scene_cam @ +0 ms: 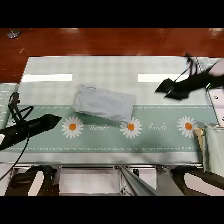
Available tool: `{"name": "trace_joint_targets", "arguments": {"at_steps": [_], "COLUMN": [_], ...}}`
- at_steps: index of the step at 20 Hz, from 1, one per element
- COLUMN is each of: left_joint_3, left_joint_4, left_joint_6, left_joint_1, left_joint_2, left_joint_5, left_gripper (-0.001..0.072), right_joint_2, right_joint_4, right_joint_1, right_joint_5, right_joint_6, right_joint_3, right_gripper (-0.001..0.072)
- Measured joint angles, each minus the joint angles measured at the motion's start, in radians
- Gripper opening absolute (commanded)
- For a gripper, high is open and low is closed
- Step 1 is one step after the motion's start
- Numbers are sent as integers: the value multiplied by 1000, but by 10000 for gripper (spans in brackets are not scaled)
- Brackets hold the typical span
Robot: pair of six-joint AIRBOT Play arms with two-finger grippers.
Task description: Fold the shirts.
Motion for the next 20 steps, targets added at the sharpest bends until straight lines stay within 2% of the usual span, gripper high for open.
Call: {"name": "trace_joint_targets", "arguments": {"at_steps": [4,8,9,10,11,12,16,20], "left_joint_3": [-3,-4,-4,-4,-4,-4,-4,-4], "left_joint_4": [-3,-6,-6,-7,-7,-7,-7,-7], "left_joint_6": [6,8,9,9,9,9,9,9], "left_joint_1": [0,0,0,0,0,0,0,0], "left_joint_2": [-38,-58,-59,-61,-62,-63,-64,-64], "left_joint_5": [4,12,12,16,18,17,23,31], "left_gripper": [23,24,24,24,23,23,24,24], "right_joint_2": [-89,-245,-283,-315,-346,-372,-419,-401], "right_joint_4": [131,228,248,265,271,280,315,186], "right_joint_1": [114,205,226,244,263,278,323,334], "right_joint_5": [-141,-151,-137,-129,-123,-117,-42,53], "right_joint_6": [-31,-66,-70,-73,-74,-78,-149,-128], "right_joint_3": [-146,-76,-42,-12,19,48,200,473], "right_gripper": [628,626,578,457,272,25,27,26]}}
